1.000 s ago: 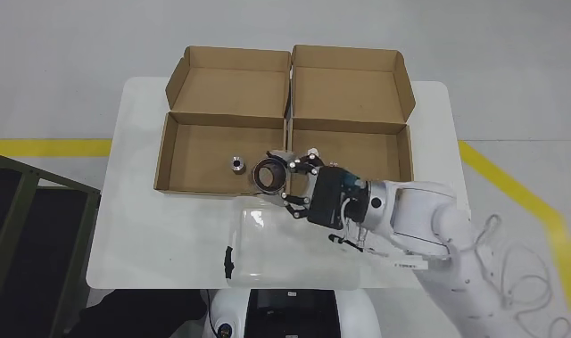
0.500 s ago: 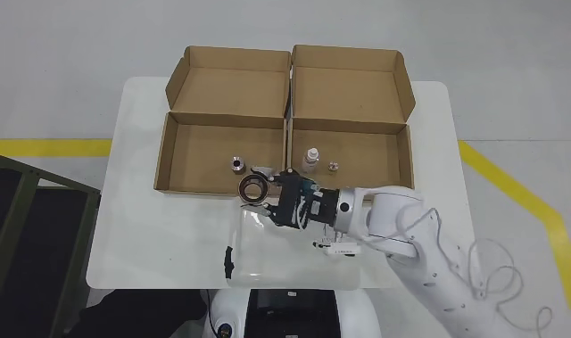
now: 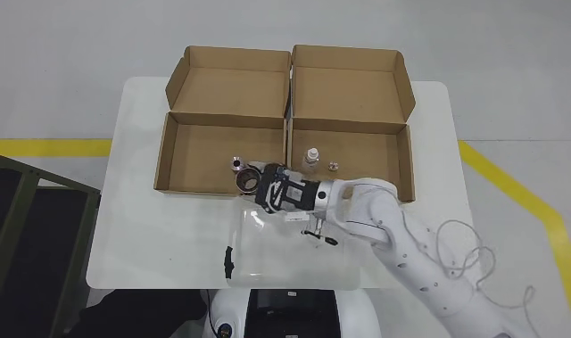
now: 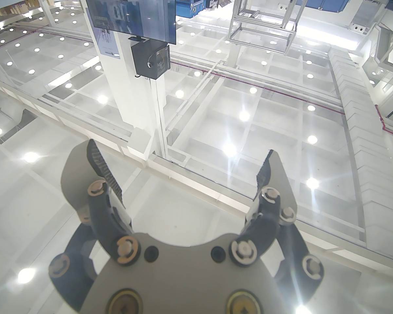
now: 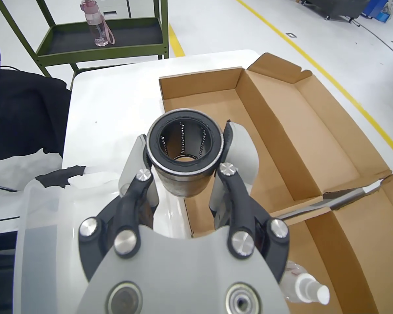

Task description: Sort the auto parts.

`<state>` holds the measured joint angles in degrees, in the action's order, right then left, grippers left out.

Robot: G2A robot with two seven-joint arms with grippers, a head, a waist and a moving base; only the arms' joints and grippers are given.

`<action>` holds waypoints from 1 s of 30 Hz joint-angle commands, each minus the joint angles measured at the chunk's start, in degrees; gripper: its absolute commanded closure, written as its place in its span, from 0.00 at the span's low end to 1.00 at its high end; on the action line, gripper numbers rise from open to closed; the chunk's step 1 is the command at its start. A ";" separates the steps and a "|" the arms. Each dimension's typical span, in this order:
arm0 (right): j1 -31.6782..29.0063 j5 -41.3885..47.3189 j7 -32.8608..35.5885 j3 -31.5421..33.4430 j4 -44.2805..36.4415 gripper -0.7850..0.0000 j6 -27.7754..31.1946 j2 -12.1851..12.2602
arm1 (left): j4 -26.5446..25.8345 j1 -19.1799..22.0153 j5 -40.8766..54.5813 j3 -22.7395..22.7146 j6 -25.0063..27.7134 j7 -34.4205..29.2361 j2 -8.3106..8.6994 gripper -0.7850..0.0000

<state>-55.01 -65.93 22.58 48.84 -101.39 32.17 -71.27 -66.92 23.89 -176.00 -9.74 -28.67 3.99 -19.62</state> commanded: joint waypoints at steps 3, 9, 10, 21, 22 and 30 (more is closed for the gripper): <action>1.72 -0.13 0.89 -1.27 1.95 1.00 -1.40 -0.63 | 0.00 0.00 0.00 0.00 0.00 0.00 0.00 0.00; 4.55 -0.88 2.33 -3.21 5.48 1.00 -3.49 -1.69 | 0.00 0.00 0.00 0.00 0.00 0.00 0.00 0.00; 5.11 -0.99 2.46 -3.58 6.30 1.00 -3.75 -1.90 | 0.00 0.00 0.00 0.00 0.00 0.00 0.00 0.00; 9.41 -0.96 2.00 -6.91 14.63 1.00 -6.23 -4.16 | 0.00 0.00 0.00 0.00 0.00 0.00 0.00 0.00; 9.72 -1.03 1.99 -7.15 15.27 1.00 -6.44 -4.35 | 0.00 0.00 0.00 0.00 0.00 0.00 0.00 0.00; 11.59 -1.80 2.33 -8.58 19.51 1.00 -8.09 -5.71 | 0.00 0.00 0.00 0.00 0.00 0.00 0.00 0.00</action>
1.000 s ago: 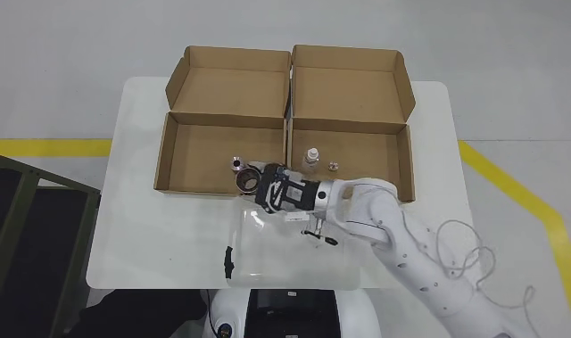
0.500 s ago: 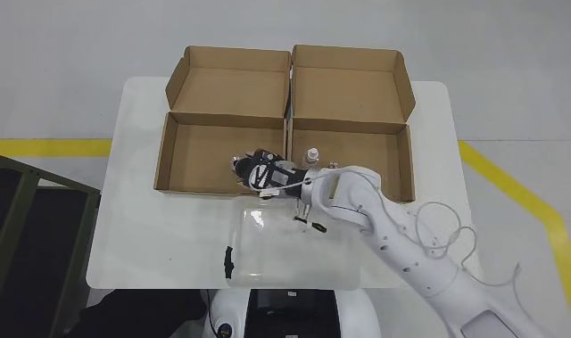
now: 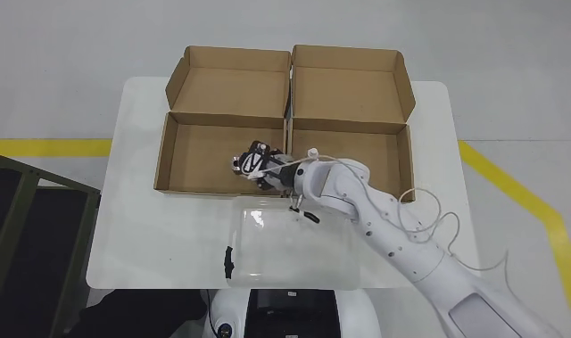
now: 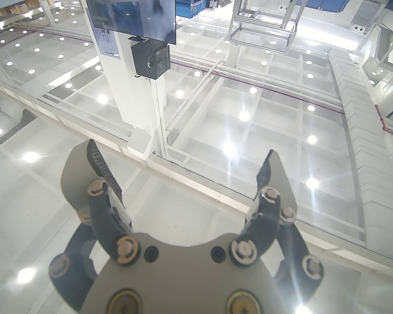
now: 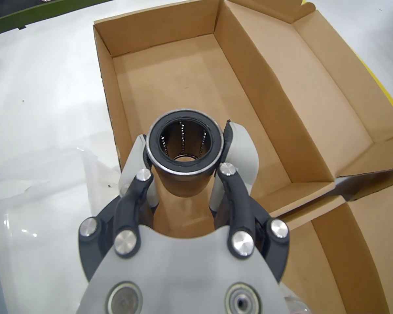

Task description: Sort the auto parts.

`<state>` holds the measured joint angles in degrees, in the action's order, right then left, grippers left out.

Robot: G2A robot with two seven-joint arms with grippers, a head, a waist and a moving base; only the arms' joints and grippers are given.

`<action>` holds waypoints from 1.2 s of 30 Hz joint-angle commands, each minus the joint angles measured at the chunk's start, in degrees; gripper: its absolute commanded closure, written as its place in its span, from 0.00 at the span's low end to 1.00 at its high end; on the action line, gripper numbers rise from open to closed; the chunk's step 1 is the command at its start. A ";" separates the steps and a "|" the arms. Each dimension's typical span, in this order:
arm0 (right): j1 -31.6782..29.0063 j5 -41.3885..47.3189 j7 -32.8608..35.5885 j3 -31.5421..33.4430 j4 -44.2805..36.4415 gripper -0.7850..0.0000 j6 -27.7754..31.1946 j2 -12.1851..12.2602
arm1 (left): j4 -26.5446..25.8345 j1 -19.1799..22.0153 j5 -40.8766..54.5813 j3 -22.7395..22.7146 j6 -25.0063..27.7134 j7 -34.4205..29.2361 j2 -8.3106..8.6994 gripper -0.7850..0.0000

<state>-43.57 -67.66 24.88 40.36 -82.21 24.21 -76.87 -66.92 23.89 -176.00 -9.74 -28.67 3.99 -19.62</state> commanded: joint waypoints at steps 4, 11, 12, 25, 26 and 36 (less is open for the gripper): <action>0.80 -0.68 0.53 -0.63 1.92 1.00 -0.81 -0.69 | 0.00 0.00 0.00 0.00 0.00 0.00 0.00 0.00; 1.71 -1.09 0.70 -1.37 4.45 1.00 -1.46 -1.69 | 0.00 0.00 0.00 0.00 0.00 0.00 0.00 0.00; 1.80 -1.21 0.78 -1.48 4.80 1.00 -1.55 -1.82 | 0.00 0.00 0.00 0.00 0.00 0.00 0.00 0.00; 2.74 -1.75 0.43 -2.01 8.57 0.71 -1.53 -3.33 | 0.00 0.00 0.00 0.00 0.00 0.00 0.00 0.00; 2.73 -1.80 0.42 -2.00 8.81 0.67 -1.53 -3.41 | 0.00 0.00 0.00 0.00 0.00 0.00 0.00 0.00; 2.29 -2.53 0.89 -1.03 8.94 0.38 -1.00 -3.79 | 0.00 0.00 0.00 0.00 0.00 0.00 0.00 0.00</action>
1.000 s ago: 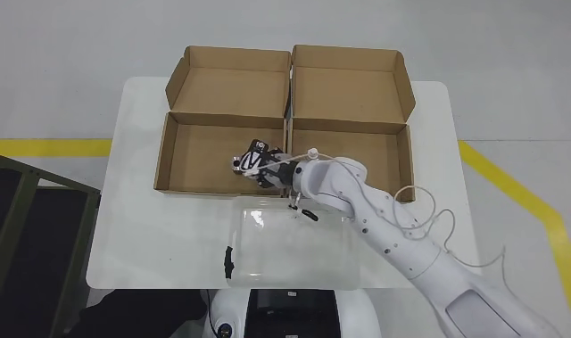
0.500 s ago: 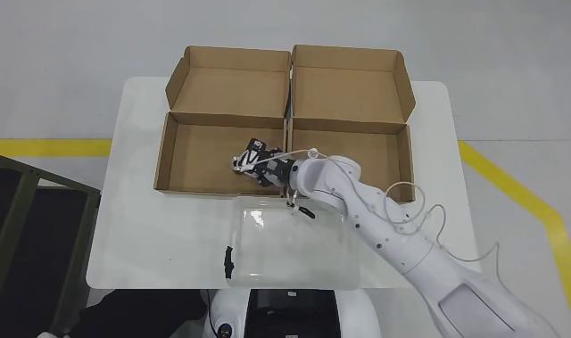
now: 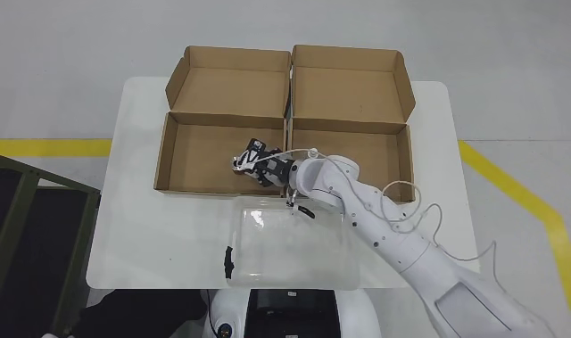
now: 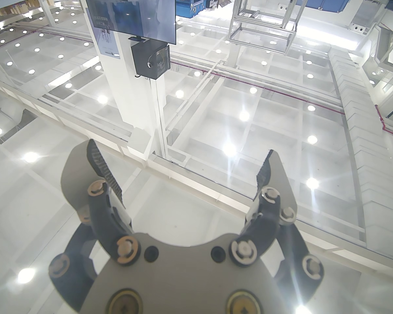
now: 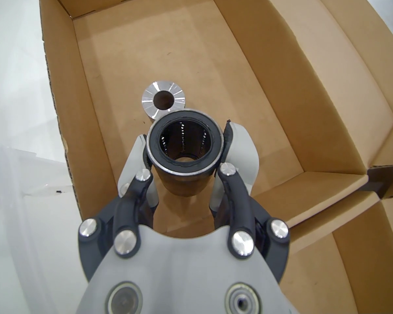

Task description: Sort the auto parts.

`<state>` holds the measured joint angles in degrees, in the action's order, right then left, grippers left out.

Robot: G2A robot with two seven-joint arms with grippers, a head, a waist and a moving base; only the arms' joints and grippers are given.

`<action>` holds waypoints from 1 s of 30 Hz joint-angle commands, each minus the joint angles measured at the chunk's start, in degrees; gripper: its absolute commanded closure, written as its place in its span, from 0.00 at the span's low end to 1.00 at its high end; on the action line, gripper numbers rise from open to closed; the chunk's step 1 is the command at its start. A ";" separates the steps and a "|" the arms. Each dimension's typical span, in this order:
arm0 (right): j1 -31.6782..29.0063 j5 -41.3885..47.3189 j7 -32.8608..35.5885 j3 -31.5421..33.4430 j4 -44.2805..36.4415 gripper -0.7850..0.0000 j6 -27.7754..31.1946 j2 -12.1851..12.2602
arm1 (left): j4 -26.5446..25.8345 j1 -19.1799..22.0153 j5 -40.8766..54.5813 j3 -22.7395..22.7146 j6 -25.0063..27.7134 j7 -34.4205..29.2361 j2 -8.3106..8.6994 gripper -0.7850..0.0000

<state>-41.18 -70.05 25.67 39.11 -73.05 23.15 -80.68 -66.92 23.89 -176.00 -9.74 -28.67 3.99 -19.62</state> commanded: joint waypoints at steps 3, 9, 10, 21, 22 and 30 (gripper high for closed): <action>-0.52 -0.17 0.13 1.27 -1.29 0.20 0.16 0.18 | 0.00 0.00 0.00 0.00 0.00 0.00 0.00 0.00; -2.60 -0.53 0.06 3.94 -6.72 0.15 1.24 0.96 | 0.00 0.00 0.00 0.00 0.00 0.00 0.00 0.00; -3.17 -0.59 0.13 4.45 -8.25 0.14 1.58 1.15 | 0.00 0.00 0.00 0.00 0.00 0.00 0.00 0.00; -12.42 -0.16 1.93 13.78 -26.60 0.07 6.51 4.25 | 0.00 0.00 0.00 0.00 0.00 0.00 0.00 0.00; -13.60 -0.03 1.78 14.86 -28.05 0.07 6.90 4.56 | 0.00 0.00 0.00 0.00 0.00 0.00 0.00 0.00; -22.88 -0.37 -0.77 23.55 -35.11 0.00 10.91 6.93 | 0.00 0.00 0.00 0.00 0.00 0.00 0.00 0.00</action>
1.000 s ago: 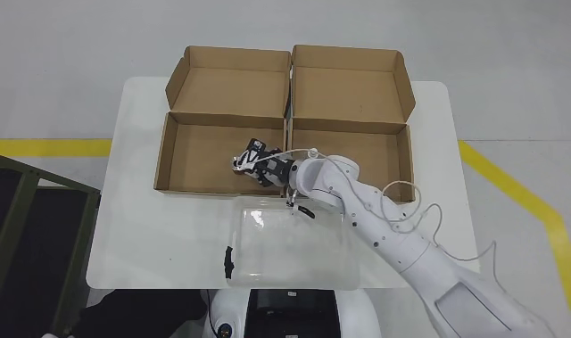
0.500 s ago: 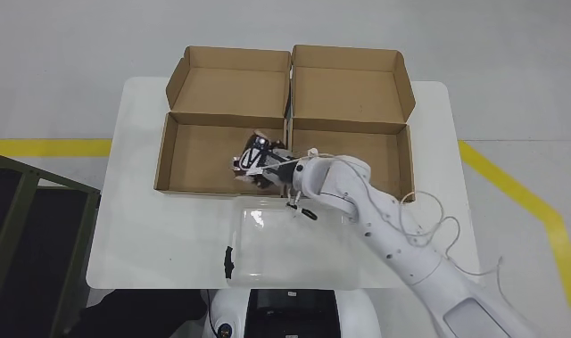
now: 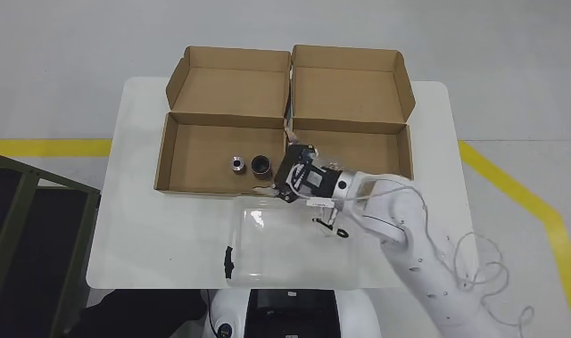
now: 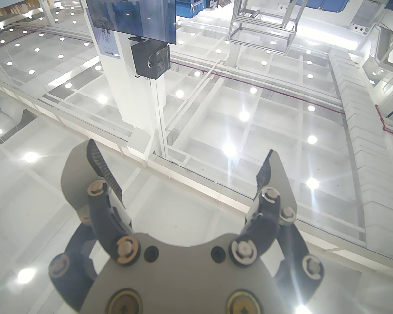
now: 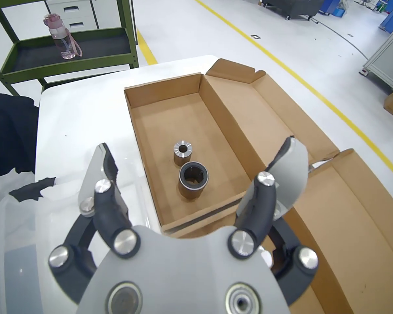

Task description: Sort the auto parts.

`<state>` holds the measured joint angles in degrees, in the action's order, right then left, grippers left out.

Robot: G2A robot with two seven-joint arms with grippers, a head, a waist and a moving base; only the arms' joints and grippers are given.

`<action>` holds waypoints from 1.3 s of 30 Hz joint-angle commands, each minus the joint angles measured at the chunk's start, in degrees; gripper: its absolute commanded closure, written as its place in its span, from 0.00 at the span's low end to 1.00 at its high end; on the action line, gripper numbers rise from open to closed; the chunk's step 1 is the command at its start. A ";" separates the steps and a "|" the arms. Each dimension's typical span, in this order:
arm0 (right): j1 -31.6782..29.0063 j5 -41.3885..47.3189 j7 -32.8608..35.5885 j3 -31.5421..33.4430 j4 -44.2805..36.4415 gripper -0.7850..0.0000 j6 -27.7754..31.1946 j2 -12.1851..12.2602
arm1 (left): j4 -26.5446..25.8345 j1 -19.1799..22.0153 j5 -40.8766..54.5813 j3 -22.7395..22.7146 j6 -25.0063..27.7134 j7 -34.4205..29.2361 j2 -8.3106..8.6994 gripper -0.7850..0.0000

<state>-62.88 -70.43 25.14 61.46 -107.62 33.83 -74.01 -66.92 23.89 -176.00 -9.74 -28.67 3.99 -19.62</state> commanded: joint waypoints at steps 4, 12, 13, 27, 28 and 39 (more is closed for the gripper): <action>-4.96 -0.71 -2.89 5.41 -2.83 0.00 1.87 1.22 | 0.00 0.00 0.00 0.00 0.00 0.00 0.00 0.00; -13.34 -4.31 -12.18 15.23 -5.80 0.00 4.14 3.04 | 0.00 0.00 0.00 0.00 0.00 0.00 0.00 0.00; -14.48 -5.05 -13.35 16.58 -6.10 0.00 4.24 3.26 | 0.00 0.00 0.00 0.00 0.00 0.00 0.00 0.00; -30.51 -13.71 -33.30 30.91 -6.25 0.00 3.57 5.31 | 0.00 0.00 0.00 0.00 0.00 0.00 0.00 0.00; -31.56 -14.11 -34.56 31.93 -6.22 0.00 3.54 5.43 | 0.00 0.00 0.00 0.00 0.00 0.00 0.00 0.00; -40.99 -14.19 -42.61 42.08 -7.15 0.00 1.81 6.23 | 0.00 0.00 0.00 0.00 0.00 0.00 0.00 0.00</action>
<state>-102.88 -85.01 -16.73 102.50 -114.56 35.80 -67.82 -66.92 23.89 -176.00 -9.74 -28.67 3.99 -19.62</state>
